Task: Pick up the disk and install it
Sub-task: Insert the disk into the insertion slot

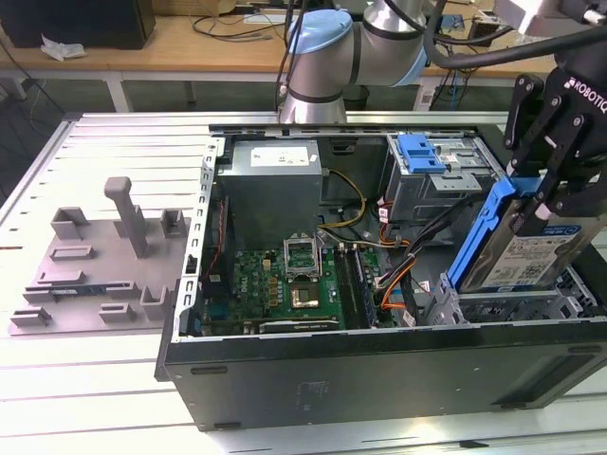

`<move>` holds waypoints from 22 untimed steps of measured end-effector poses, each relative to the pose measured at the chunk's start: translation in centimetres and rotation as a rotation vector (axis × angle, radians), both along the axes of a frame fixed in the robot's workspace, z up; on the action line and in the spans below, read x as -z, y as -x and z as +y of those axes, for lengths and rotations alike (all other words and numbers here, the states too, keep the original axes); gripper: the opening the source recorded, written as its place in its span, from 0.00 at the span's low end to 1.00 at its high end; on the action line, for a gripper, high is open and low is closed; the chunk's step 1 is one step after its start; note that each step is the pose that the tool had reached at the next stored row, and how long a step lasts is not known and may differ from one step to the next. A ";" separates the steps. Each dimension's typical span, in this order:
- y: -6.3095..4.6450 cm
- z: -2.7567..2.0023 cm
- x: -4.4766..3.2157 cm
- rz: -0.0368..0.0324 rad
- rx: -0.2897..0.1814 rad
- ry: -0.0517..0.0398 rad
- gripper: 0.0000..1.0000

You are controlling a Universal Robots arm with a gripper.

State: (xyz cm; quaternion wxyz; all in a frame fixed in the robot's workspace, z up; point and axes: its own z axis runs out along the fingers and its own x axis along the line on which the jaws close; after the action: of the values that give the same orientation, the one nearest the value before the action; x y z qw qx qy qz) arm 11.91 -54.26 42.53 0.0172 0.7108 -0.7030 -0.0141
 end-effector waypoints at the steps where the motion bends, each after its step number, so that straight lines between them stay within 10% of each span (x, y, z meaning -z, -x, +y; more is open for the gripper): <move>1: 0.0 -0.02 0.14 0.0000 0.000 0.0001 0.36; 22: 0.0 -0.42 2.38 0.0000 0.003 0.0001 0.44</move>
State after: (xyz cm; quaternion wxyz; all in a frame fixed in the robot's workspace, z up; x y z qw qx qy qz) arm 11.91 -54.67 40.16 0.0172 0.7098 -0.7041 -0.0141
